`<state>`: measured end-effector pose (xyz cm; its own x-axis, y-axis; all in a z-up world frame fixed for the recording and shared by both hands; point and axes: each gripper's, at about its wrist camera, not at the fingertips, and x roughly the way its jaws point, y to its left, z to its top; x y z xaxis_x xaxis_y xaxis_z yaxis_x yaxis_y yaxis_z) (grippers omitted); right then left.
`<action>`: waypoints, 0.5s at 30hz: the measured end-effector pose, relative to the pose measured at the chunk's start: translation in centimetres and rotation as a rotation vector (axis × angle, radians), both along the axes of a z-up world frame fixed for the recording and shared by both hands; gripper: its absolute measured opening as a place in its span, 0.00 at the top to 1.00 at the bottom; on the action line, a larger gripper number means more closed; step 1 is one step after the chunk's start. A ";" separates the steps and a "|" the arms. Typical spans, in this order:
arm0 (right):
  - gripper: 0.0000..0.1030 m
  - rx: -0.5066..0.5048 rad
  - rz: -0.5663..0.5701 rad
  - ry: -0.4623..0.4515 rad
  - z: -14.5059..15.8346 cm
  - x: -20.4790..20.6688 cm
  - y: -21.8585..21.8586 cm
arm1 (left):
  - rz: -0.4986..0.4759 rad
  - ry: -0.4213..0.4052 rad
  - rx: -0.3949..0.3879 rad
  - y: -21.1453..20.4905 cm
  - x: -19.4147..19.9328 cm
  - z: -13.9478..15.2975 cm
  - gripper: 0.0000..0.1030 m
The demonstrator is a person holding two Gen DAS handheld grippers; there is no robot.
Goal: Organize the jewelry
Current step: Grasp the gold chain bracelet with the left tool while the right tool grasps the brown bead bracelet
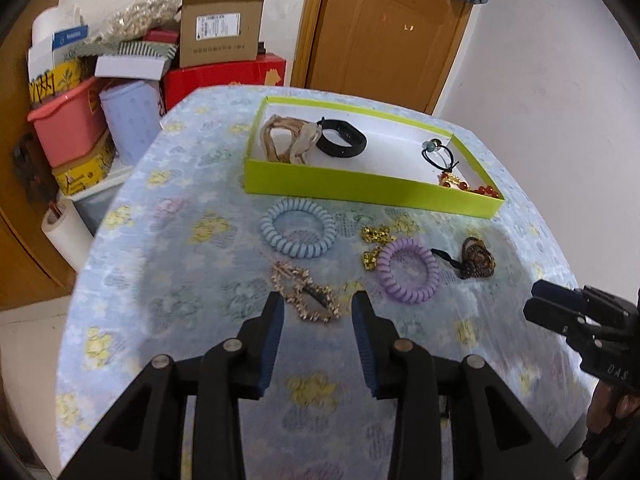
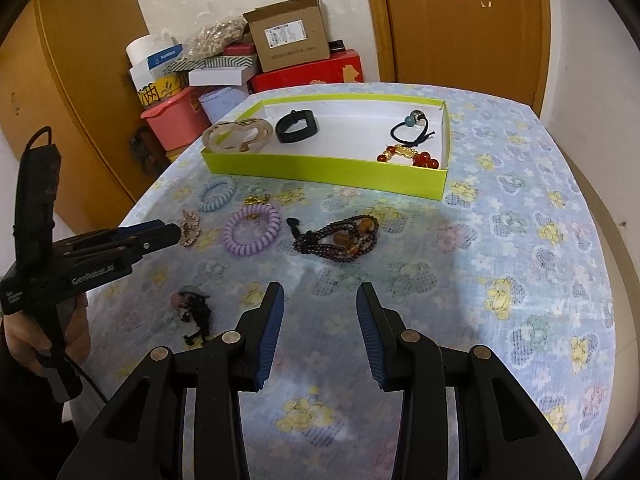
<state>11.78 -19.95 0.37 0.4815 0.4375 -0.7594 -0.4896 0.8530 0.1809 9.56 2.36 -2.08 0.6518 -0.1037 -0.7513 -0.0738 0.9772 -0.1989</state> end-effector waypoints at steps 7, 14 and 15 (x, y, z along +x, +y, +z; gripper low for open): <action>0.62 -0.003 -0.011 0.012 -0.5 0.9 -0.1 | 0.002 0.014 -0.045 0.3 1.6 -0.9 0.65; 0.62 -0.001 -0.019 0.011 -0.8 2.0 -0.1 | -0.029 -0.017 -0.007 -0.1 1.9 -0.3 0.66; 0.62 -0.001 -0.018 0.008 -0.8 2.1 0.0 | -0.034 -0.024 0.001 -0.2 1.8 -0.3 0.68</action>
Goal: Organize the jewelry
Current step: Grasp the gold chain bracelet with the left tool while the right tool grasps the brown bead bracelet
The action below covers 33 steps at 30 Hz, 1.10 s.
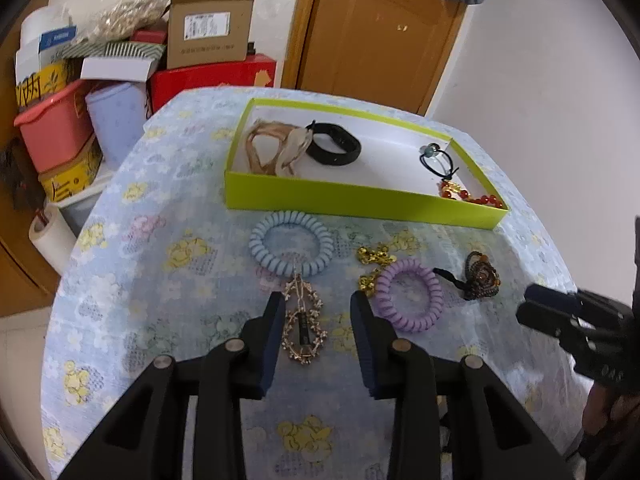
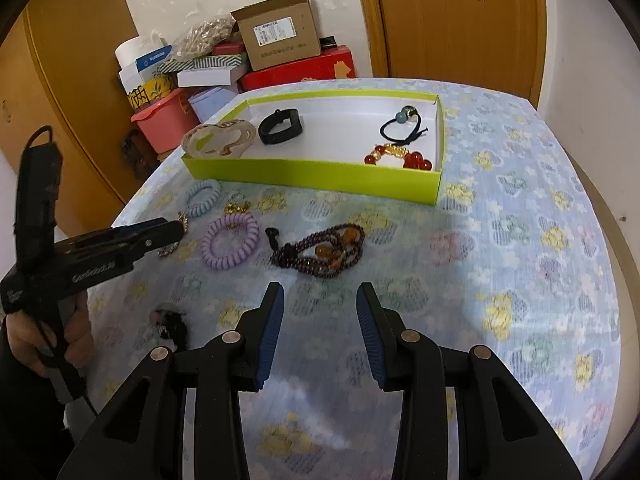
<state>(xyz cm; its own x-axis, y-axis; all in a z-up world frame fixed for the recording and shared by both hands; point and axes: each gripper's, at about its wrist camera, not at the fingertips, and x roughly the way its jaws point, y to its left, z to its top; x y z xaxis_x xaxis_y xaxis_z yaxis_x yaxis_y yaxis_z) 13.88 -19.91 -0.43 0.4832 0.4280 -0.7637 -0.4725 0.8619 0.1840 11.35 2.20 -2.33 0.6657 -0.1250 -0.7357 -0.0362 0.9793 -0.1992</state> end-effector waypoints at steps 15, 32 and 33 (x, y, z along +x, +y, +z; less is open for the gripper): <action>0.62 0.000 0.018 0.004 -0.9 2.5 1.1 | -0.009 -0.013 0.058 -0.1 0.2 0.0 0.84; 0.92 0.023 -0.015 0.033 -1.8 4.2 1.2 | -0.029 -0.006 0.071 -0.3 0.3 -0.4 0.92; 0.95 0.022 -0.015 0.029 -1.7 4.2 1.1 | -0.030 -0.007 0.070 -0.3 0.3 -0.4 0.92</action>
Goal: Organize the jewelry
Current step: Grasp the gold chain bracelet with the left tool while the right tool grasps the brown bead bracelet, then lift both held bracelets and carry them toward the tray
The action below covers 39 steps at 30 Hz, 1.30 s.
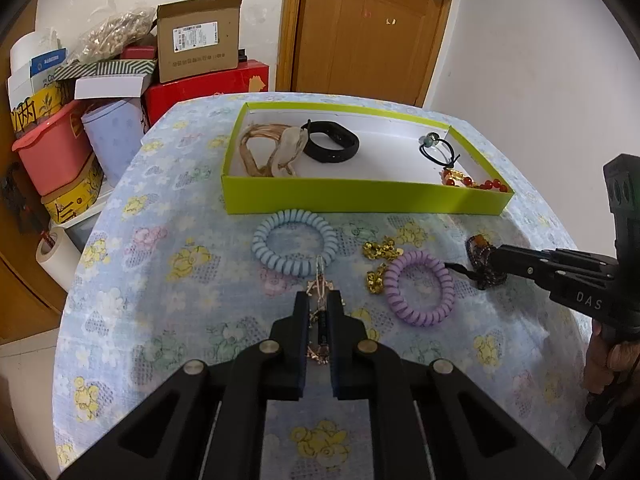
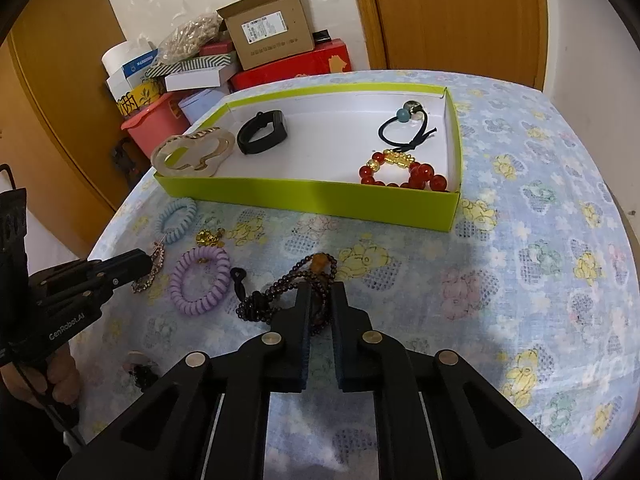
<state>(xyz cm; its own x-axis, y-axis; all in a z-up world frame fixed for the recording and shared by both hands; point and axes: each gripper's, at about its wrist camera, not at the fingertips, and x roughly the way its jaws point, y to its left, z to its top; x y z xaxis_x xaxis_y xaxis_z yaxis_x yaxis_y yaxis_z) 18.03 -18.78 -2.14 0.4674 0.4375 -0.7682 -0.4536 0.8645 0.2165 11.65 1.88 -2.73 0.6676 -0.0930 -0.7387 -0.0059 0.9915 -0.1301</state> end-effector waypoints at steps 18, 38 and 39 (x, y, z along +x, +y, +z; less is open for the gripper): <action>0.95 0.024 0.021 -0.086 3.4 -3.7 -1.1 | -0.021 -0.048 0.010 -1.2 -3.2 2.5 0.96; 0.95 0.048 0.054 -0.148 6.8 -5.0 -1.7 | -0.039 -0.086 -0.011 -2.0 -3.7 5.6 0.96; 0.95 0.049 0.055 -0.151 6.9 -4.9 -1.7 | -0.041 -0.087 -0.010 -2.1 -3.6 5.7 0.96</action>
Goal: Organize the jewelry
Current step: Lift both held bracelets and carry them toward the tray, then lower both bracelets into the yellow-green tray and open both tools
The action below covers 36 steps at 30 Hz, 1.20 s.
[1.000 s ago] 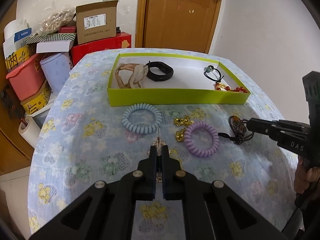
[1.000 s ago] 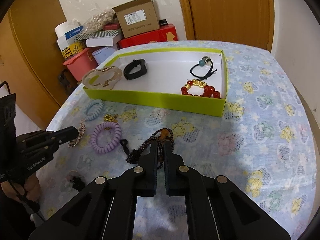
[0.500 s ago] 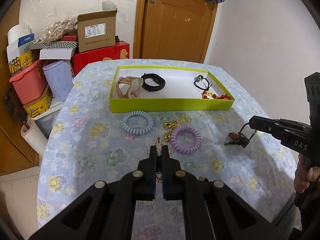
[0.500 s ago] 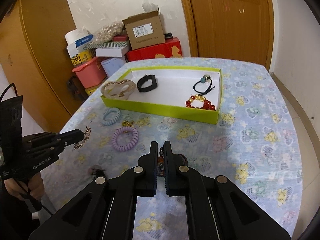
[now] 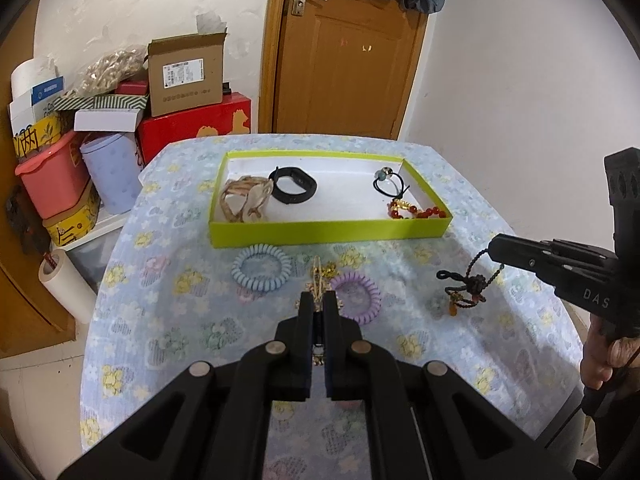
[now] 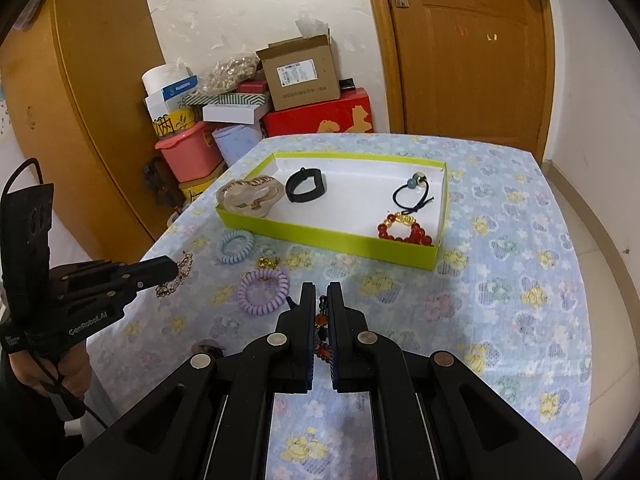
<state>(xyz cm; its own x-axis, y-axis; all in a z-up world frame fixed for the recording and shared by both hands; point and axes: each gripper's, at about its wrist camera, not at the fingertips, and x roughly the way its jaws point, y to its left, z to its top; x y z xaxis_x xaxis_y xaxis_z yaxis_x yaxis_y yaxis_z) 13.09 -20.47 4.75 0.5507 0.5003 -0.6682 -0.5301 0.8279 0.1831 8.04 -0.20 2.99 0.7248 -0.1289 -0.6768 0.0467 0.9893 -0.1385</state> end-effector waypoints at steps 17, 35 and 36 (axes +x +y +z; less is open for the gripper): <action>0.95 0.031 0.004 -0.063 3.4 4.5 0.1 | -0.031 -0.028 0.015 -0.7 5.4 2.2 0.96; 0.95 0.039 -0.003 -0.042 2.9 11.5 1.8 | -0.040 -0.019 0.015 -0.3 13.0 1.7 0.96; 0.95 0.039 -0.005 -0.036 2.6 11.7 1.9 | -0.041 -0.015 0.015 -0.3 13.4 1.4 0.96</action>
